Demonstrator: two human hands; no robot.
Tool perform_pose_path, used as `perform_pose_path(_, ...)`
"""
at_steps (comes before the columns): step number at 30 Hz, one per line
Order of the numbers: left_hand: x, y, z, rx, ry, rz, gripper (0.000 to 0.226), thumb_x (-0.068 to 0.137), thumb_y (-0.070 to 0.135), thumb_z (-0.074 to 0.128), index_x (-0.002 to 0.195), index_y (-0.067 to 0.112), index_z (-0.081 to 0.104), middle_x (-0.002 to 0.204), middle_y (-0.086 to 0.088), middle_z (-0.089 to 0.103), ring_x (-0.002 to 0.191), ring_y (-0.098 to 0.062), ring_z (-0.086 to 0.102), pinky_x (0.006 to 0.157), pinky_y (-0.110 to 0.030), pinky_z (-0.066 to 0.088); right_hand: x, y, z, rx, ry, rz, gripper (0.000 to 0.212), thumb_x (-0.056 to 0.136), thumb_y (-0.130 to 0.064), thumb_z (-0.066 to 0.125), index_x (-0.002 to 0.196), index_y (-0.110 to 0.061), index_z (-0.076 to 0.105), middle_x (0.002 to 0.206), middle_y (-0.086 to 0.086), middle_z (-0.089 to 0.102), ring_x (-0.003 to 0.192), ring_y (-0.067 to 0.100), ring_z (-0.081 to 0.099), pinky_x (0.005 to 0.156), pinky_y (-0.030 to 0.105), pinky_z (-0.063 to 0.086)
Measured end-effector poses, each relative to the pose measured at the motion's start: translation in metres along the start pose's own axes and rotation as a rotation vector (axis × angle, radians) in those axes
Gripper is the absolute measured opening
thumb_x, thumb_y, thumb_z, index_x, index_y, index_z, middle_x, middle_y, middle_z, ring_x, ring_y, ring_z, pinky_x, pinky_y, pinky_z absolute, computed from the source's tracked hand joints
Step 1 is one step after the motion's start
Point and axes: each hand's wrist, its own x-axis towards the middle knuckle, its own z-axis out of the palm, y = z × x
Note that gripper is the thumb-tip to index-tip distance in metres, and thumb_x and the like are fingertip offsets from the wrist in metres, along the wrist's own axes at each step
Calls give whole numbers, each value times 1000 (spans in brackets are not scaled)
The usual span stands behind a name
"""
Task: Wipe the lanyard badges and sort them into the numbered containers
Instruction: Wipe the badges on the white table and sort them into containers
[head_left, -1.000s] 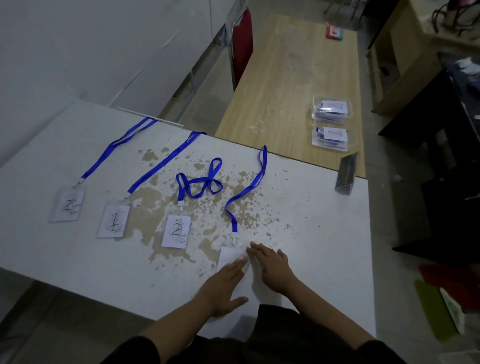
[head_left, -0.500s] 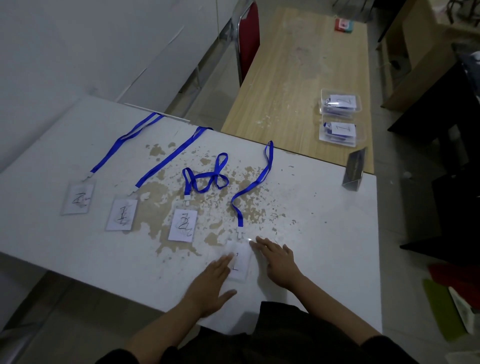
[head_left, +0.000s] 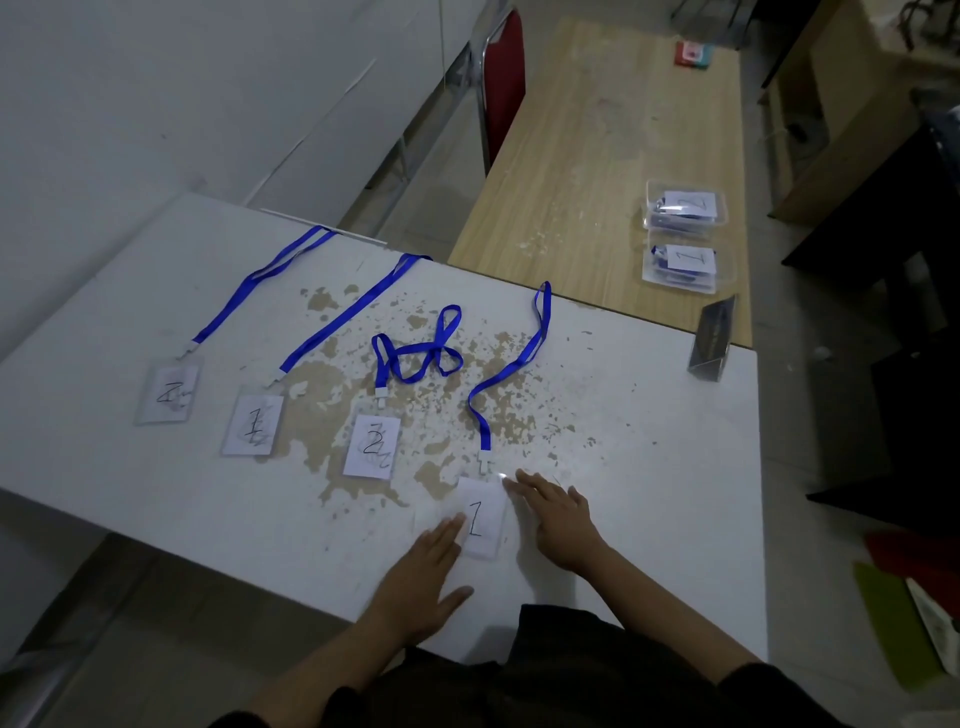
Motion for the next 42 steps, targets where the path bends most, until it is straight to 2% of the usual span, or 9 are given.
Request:
perform_pose_path(5,0,7,15,-2,-190,101,78,93,69,18,154,24,4,158,19,-18,146,-2,-15,124,-34,3,0,2,3,-6,8,-3,83,85,-3,41,154,-39,14,163,-12,10,150,11,7,120,51,5)
perform_pose_path(9,18,3,1,-25,-74,-30,74,98,58,27,154,18,2,158,11,-17,148,-7,-12,120,-25,-6,1,3,4,-3,3,-4,82,85,-3,40,154,-40,14,163,-13,10,150,11,8,120,51,6)
perform_pose_path(13,37,8,-9,17,-131,35,73,99,57,30,154,12,15,161,4,-11,148,-9,-11,122,-27,-4,3,2,3,2,4,4,78,87,-4,40,153,-38,17,163,-12,12,150,12,10,120,51,8)
perform_pose_path(16,41,19,-3,3,-198,113,75,98,58,31,155,14,12,162,6,-11,149,-8,-9,123,-31,3,3,3,3,2,-7,12,76,87,-4,40,153,-36,20,163,-13,11,150,11,10,120,49,8)
perform_pose_path(22,53,3,-18,-2,-104,-17,74,99,53,33,154,10,8,161,3,-13,149,-10,-9,118,-23,-5,2,1,-2,13,-16,-1,80,85,-2,41,153,-39,20,162,-13,12,150,13,11,119,51,10)
perform_pose_path(29,13,11,10,18,-193,130,83,91,70,25,155,24,0,155,19,-24,146,-3,-18,117,-28,-12,1,1,-2,-1,-6,-1,79,86,-3,41,153,-38,19,162,-14,12,150,11,10,119,49,11)
perform_pose_path(34,43,3,-11,-40,-120,20,78,98,57,33,155,15,1,160,7,-16,149,-8,-9,122,-26,-2,2,0,-4,-6,-18,-6,79,85,-4,41,153,-38,20,162,-13,13,150,12,10,119,50,11)
perform_pose_path(37,48,-4,-18,9,-113,-13,76,99,56,31,154,11,4,160,3,-17,149,-11,-12,121,-26,-3,1,0,-4,-3,-24,-5,78,85,-3,41,153,-38,20,162,-12,13,150,13,11,119,51,12)
perform_pose_path(42,8,-2,9,24,-177,109,77,94,65,25,155,23,4,157,17,-20,146,-5,-18,121,-33,-9,1,-2,-4,-10,-18,4,80,85,-4,42,153,-39,18,162,-13,12,150,11,10,119,50,12)
